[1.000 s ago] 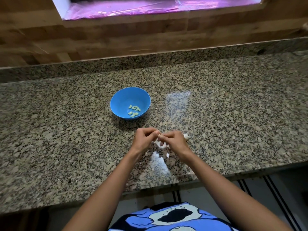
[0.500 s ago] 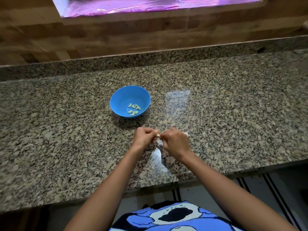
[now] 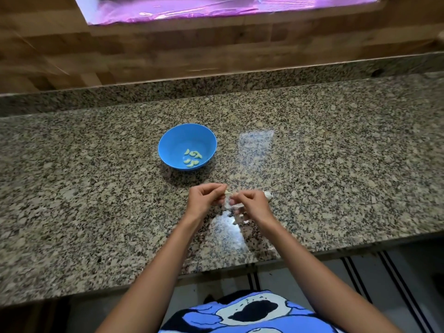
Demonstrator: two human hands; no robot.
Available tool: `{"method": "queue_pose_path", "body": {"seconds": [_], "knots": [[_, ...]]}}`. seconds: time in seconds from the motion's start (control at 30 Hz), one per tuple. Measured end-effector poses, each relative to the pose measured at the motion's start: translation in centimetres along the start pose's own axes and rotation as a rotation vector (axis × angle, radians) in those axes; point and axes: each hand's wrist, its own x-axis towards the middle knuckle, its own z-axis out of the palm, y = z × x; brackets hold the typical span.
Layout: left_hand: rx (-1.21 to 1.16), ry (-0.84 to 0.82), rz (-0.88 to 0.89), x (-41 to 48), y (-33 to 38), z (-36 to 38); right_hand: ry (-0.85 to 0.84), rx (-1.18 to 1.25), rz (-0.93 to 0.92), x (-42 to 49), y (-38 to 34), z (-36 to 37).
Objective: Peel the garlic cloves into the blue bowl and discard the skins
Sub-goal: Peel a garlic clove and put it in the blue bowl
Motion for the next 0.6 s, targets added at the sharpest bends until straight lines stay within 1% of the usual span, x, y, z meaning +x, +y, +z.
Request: {"method": "queue_pose_path", "body": {"seconds": [0.1, 0.17, 0.23, 0.3, 0.37, 0.4, 0.43, 0.5, 0.6], "knots": [[0.001, 0.019, 0.020, -0.3, -0.1, 0.1, 0.008, 0.068, 0.001, -0.1, 0.5, 0.3], [0.017, 0.024, 0.014, -0.4, -0.2, 0.0, 0.037, 0.028, -0.021, -0.1, 0.6, 0.7], [0.044, 0.020, 0.018, -0.4, -0.4, -0.1, 0.078, -0.061, -0.061, 0.0, 0.8, 1.0], [0.091, 0.026, 0.038, -0.4, -0.6, -0.2, 0.100, -0.245, -0.159, 0.1, 0.9, 1.1], [0.177, 0.032, 0.084, -0.5, -0.7, -0.1, 0.101, -0.527, -0.312, 0.3, 1.1, 1.1], [0.232, 0.028, 0.120, -0.6, -0.8, -0.1, 0.110, -0.646, -0.356, 0.4, 1.0, 1.1], [0.290, 0.022, 0.156, -0.6, -1.0, 0.0, 0.130, -0.708, -0.363, 0.4, 1.0, 1.1], [0.379, 0.035, 0.210, -0.5, -1.1, 0.0, 0.166, -0.718, -0.337, 0.5, 1.0, 1.2], [0.370, 0.074, 0.210, -0.2, -0.9, -0.1, 0.186, -0.606, -0.303, 0.5, 1.1, 1.5]]}}
